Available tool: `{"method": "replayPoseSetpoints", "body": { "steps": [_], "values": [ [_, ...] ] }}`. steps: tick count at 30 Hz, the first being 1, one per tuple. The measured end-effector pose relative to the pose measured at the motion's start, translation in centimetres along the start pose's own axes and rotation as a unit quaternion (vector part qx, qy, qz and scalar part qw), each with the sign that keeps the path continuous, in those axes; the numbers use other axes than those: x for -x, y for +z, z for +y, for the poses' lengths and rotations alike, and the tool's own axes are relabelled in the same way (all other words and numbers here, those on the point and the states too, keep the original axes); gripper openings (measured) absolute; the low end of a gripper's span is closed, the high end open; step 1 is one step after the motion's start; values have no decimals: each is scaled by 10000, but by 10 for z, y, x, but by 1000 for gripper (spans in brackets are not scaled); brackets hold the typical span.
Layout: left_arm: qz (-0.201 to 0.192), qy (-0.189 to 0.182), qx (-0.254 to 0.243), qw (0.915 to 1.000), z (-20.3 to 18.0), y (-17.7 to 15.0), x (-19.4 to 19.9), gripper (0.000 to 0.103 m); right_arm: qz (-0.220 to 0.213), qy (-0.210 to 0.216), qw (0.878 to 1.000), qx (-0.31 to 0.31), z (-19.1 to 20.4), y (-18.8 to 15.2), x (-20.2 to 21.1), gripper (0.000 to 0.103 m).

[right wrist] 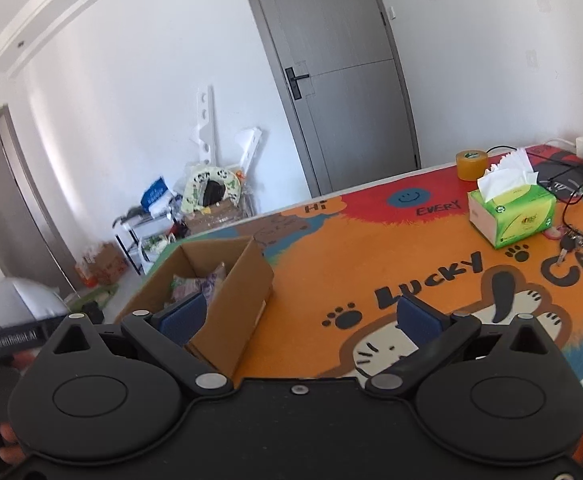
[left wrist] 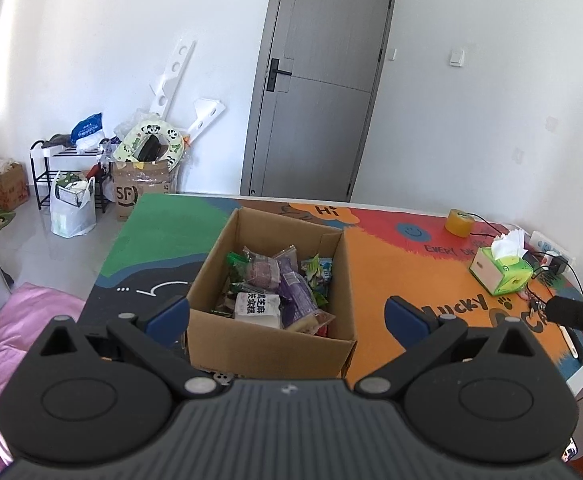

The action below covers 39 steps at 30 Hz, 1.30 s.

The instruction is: Organize snacks

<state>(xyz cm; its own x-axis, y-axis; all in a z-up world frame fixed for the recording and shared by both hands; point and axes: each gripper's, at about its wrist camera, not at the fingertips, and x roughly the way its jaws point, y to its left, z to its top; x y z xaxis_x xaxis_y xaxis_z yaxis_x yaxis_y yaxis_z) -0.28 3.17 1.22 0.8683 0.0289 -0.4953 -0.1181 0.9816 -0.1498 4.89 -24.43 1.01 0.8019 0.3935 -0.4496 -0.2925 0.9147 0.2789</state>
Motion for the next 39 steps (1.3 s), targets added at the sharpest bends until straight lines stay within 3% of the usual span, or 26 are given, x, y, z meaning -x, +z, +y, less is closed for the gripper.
{"method": "replayPoseSetpoints", "body": {
  "steps": [5,17,39],
  "values": [
    [-120,45,-105,9999,-5,2,7,103,37,-57,9998,181,6,-2,4,103],
    [81,88,-406,9991,-9,-7,5,103,139,-91,9994,301,11,-7,-1,103],
    [250,99,-483,9985,-10,-14,-1,103,224,-2,9988,439,18,-11,-4,103]
  ]
}}
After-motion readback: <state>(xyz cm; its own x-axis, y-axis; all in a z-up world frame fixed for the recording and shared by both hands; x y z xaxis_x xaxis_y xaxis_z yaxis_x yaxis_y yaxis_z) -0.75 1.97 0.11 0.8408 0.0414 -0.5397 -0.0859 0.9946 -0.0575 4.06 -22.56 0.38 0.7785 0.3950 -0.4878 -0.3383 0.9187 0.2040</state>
